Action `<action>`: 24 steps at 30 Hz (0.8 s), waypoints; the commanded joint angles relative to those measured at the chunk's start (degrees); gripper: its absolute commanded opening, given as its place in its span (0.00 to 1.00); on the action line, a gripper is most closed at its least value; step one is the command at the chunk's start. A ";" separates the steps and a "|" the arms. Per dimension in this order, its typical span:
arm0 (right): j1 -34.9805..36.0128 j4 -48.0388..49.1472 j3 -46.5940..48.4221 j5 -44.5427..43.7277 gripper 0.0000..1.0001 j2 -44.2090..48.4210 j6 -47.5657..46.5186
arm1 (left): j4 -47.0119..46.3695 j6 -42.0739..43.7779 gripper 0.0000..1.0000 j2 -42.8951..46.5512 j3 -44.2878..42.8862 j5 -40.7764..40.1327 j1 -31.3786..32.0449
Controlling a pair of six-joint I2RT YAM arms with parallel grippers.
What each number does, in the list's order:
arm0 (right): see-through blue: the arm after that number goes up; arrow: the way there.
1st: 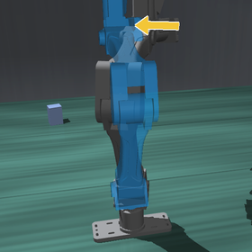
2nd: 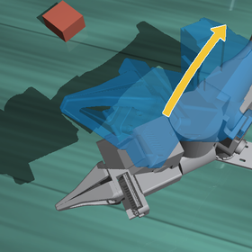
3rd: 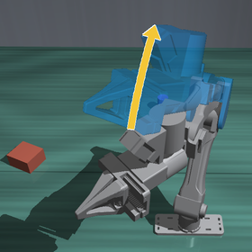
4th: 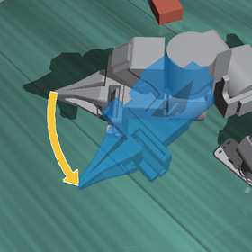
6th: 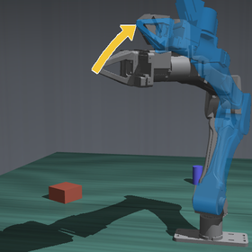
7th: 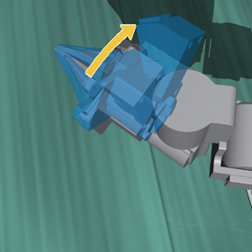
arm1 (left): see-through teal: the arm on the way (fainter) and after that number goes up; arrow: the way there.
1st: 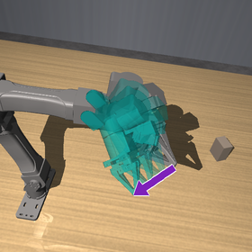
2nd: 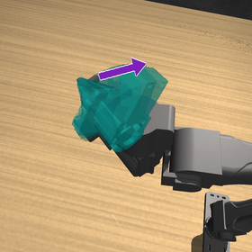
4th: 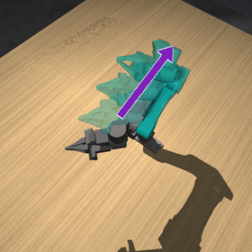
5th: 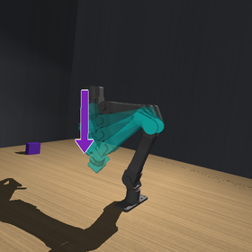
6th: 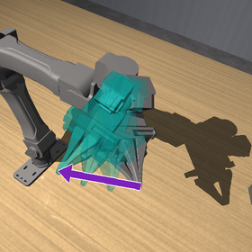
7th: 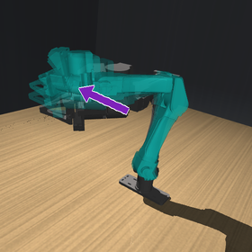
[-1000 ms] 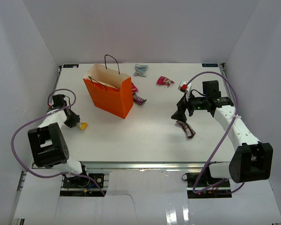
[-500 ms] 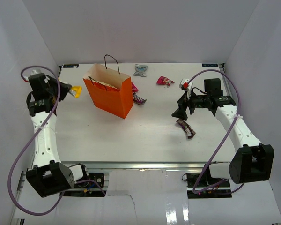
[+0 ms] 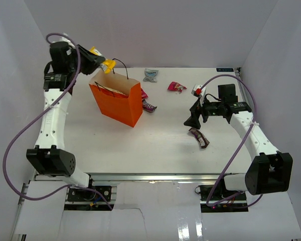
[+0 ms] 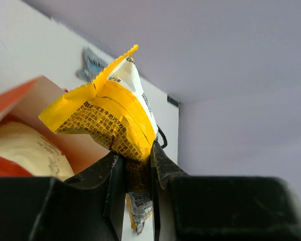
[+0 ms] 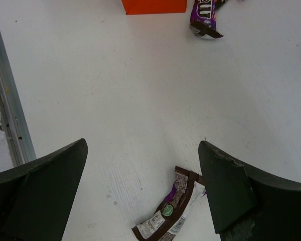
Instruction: Place the snacks into the paper bag
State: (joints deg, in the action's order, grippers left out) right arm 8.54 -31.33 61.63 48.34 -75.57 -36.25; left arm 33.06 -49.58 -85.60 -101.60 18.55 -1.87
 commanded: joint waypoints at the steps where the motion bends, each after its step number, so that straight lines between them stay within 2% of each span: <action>1: -0.54 -0.05 0.69 0.80 0.96 1.48 -0.57 | 3.59 -1.83 0.28 -2.28 -2.20 0.27 4.50; 9: -1.15 0.04 -0.37 0.35 0.96 2.27 -0.58 | 3.86 -6.40 0.29 0.08 4.13 -4.13 7.40; 11: -1.15 0.04 -0.10 0.35 0.96 2.01 -0.66 | 3.86 -7.11 0.33 0.78 6.06 -4.92 7.75; 18: -1.24 0.04 0.86 0.53 0.96 0.86 -0.40 | 3.86 -7.90 0.58 1.67 9.32 -3.78 8.37; 24: -1.24 0.04 1.39 -1.83 0.97 -0.28 3.10 | 4.56 -7.02 0.76 1.67 6.25 -3.78 8.37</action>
State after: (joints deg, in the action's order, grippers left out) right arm 7.53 -31.48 61.60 47.81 -75.13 -35.66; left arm 37.58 -56.93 -86.61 -92.62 14.81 6.24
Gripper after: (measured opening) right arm 0.966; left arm 0.738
